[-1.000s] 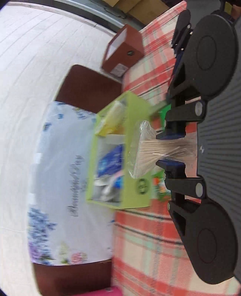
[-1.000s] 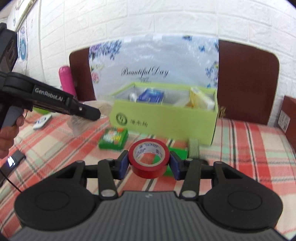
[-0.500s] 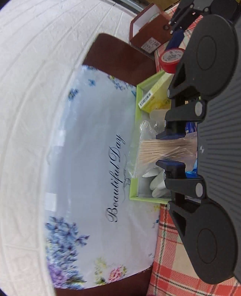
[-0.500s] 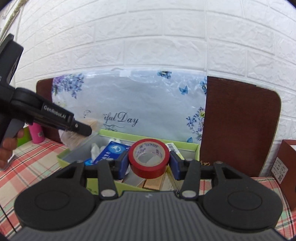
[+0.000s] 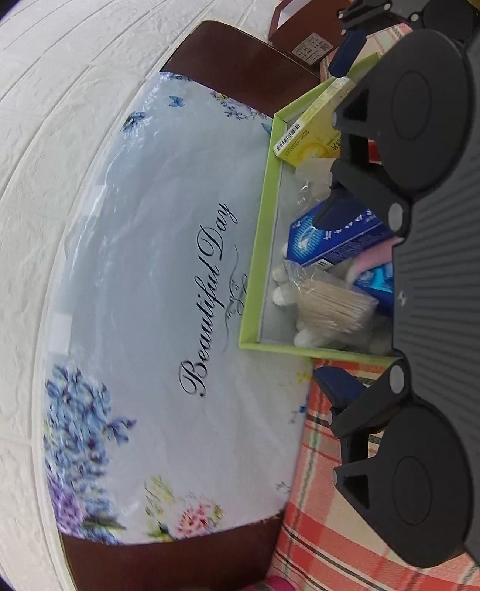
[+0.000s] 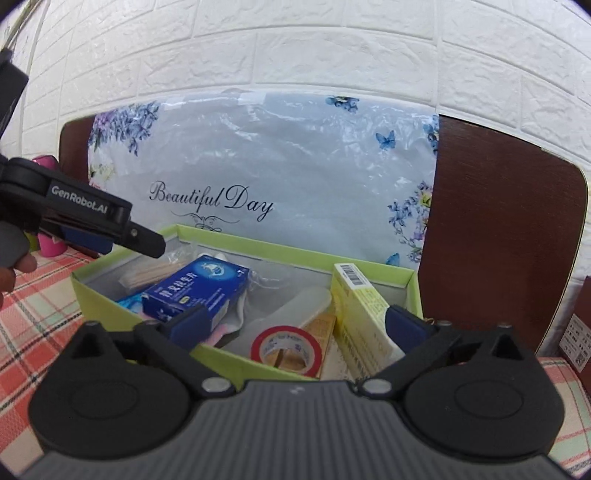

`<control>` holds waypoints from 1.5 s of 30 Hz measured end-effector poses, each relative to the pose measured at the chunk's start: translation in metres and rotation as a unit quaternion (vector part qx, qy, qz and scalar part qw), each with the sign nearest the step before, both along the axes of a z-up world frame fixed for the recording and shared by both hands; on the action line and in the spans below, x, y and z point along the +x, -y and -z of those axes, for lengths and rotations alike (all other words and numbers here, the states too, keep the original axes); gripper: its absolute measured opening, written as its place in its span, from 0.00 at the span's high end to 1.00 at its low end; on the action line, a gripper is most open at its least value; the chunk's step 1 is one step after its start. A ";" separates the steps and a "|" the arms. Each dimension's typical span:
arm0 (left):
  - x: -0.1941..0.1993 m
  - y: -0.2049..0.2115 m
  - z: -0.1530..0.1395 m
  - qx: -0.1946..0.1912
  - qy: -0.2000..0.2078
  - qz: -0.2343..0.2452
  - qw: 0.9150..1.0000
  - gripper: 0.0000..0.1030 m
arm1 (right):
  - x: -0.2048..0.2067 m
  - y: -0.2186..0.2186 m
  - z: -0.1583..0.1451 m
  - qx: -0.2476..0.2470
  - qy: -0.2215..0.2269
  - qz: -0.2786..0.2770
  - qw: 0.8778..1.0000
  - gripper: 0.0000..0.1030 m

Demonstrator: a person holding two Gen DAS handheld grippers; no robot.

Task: Organize objects
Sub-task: 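Lower tape and toothpick bag into the lime-green box and open both tools, then grasp the green box with the right tool while the left grasps the green-and-white medicine box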

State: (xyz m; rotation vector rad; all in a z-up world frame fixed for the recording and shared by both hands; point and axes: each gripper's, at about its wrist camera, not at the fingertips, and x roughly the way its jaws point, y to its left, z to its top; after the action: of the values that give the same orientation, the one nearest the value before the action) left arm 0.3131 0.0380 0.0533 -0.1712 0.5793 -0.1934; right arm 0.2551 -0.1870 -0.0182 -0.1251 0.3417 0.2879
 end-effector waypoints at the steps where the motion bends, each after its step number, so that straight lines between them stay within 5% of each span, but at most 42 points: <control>1: -0.002 0.000 -0.001 -0.002 -0.004 -0.004 1.000 0.19 | -0.003 0.001 -0.001 0.007 -0.002 -0.001 1.000 0.00; 12: -0.067 0.023 -0.035 0.018 -0.011 -0.019 1.000 0.18 | -0.054 0.014 -0.034 0.028 0.012 0.009 1.000 0.00; 22: -0.123 0.041 -0.037 0.050 -0.013 -0.019 0.998 0.18 | -0.117 0.028 -0.042 0.045 0.006 0.020 0.999 0.00; 33: -0.167 0.039 -0.004 0.041 -0.054 -0.025 0.997 0.18 | -0.161 0.043 -0.019 0.065 -0.039 0.043 0.996 0.00; 41: -0.182 0.017 0.051 0.013 -0.133 -0.052 0.990 0.18 | -0.186 0.025 0.015 0.012 -0.053 0.018 0.998 0.00; 45: -0.171 0.008 0.058 0.005 -0.136 -0.075 0.988 0.18 | -0.189 0.022 0.027 0.018 -0.082 0.016 0.996 0.00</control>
State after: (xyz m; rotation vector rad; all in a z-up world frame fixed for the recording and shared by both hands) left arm 0.1423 0.0297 -0.0043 -0.2328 0.8358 -0.0203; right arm 0.0663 -0.2087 -0.0450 -0.0609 0.5001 0.2734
